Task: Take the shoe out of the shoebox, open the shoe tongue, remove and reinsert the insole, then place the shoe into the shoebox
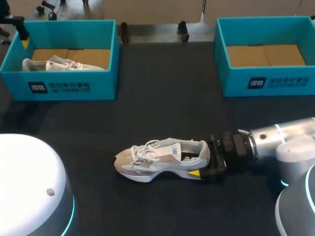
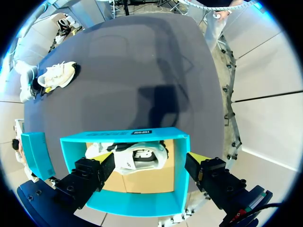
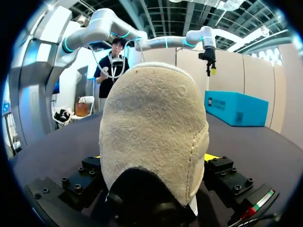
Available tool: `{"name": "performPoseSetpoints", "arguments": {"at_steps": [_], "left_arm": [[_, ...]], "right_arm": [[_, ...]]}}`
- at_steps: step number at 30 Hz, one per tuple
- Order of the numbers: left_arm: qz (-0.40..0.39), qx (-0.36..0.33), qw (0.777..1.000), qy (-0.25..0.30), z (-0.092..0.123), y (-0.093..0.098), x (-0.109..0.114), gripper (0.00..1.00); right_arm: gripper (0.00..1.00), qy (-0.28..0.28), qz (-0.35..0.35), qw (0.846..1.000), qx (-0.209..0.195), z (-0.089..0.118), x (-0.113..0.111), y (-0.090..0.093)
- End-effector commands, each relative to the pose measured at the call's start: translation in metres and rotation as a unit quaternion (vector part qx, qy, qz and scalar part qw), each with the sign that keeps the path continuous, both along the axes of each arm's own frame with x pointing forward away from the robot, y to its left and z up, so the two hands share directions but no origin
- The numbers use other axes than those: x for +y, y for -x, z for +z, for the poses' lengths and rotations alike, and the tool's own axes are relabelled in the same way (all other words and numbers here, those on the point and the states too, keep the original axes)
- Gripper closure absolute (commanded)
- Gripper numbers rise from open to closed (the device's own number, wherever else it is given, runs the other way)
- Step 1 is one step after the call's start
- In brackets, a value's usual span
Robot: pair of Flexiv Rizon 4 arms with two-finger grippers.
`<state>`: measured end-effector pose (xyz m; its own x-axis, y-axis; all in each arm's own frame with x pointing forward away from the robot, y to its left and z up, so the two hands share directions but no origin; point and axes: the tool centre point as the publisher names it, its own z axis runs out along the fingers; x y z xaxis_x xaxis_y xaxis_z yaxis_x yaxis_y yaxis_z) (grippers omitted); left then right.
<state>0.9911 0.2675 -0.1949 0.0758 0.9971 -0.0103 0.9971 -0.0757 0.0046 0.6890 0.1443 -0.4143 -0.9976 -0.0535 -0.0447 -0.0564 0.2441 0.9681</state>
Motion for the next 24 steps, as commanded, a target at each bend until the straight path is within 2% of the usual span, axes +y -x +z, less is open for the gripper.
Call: {"name": "performPoseSetpoints", "arguments": {"at_steps": [1, 6, 8, 10, 24], "left_arm": [[-0.001, -0.001, 1.000, -0.001, 0.0004, 0.0012, 0.0004, 0.00], [-0.001, -0.001, 1.000, -0.001, 0.0004, 0.0012, 0.0004, 0.00], [-0.001, -0.001, 1.000, -0.001, 0.0004, 0.0012, 0.0004, 0.00], [-0.001, -0.001, 1.000, -0.001, 0.0004, 0.0012, 0.0004, 0.00], [-0.001, -0.001, 1.000, -0.001, 0.0004, 0.0012, 0.0004, 0.00]], "right_arm": [[0.00, 0.003, 0.001, 1.000, 0.002, -0.0025, 0.0062, 0.0003], [0.00, 0.003, -0.003, 1.000, -0.003, -0.0022, 0.0071, 0.0018], [0.58, 0.003, -0.006, 1.000, -0.005, -0.0014, 0.0070, 0.0021], [1.00, 0.003, -0.008, 1.000, -0.008, -0.0010, 0.0070, 0.0022], [1.00, -0.002, -0.007, 1.000, -0.012, 0.0007, 0.0076, 0.0024]]}}
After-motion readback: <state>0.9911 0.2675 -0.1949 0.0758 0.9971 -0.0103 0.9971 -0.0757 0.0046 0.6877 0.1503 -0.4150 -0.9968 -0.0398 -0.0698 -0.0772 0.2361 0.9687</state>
